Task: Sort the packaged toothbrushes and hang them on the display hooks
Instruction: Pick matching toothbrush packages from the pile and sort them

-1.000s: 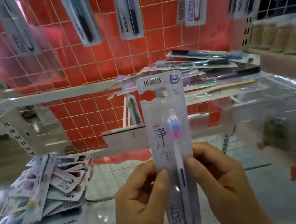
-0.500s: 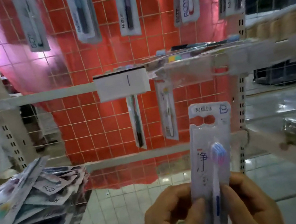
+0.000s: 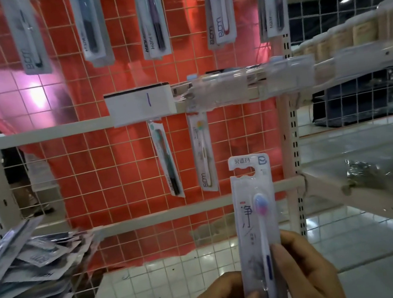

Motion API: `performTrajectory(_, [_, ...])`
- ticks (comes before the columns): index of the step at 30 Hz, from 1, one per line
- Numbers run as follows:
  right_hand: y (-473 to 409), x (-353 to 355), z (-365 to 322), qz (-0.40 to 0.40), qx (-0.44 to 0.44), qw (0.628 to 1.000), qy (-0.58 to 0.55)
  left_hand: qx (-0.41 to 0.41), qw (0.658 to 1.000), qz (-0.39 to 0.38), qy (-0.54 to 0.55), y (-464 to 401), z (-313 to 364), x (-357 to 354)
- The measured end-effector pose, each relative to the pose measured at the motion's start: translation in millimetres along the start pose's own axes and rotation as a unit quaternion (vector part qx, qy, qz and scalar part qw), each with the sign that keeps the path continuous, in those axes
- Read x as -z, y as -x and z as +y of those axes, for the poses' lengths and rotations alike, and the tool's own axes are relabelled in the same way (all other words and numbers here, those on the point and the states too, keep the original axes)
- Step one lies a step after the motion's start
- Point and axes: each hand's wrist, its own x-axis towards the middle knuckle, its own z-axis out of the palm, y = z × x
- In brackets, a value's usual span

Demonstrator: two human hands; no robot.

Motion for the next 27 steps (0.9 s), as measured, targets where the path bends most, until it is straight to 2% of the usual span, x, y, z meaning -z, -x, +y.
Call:
performTrajectory(3, [-5.4,-1.6,4.1,0.002,0.015,0.999,0.035,-0.018,1.0,0.01,-0.021,-6.6,-8.2,2.3])
performTrajectory(7, [-13.5,7.3,14.5,-0.06,0.005,0.991,0.123,-0.052,0.996,0.035,-0.055,-8.2,-8.5,-2.7])
performTrajectory(11, [-21.9,8.3,20.4,-0.025,0.045,0.985,0.164,-0.096,0.991,0.064,-0.069,-10.1,0.6,-16.3])
performTrajectory(16, [-34.3,17.1,17.1,0.007,0.139,0.975,0.175,-0.122,0.986,0.063,-0.09,-24.8,10.4,-34.9])
performTrajectory(22, [-57.9,37.2,9.5,0.02,0.189,0.961,0.202,-0.14,0.985,0.064,-0.079,-51.6,16.7,-54.4])
performTrajectory(27, [-85.1,52.5,1.8,-0.006,0.216,0.957,0.195,-0.16,0.984,0.064,-0.044,-71.3,27.6,-70.2])
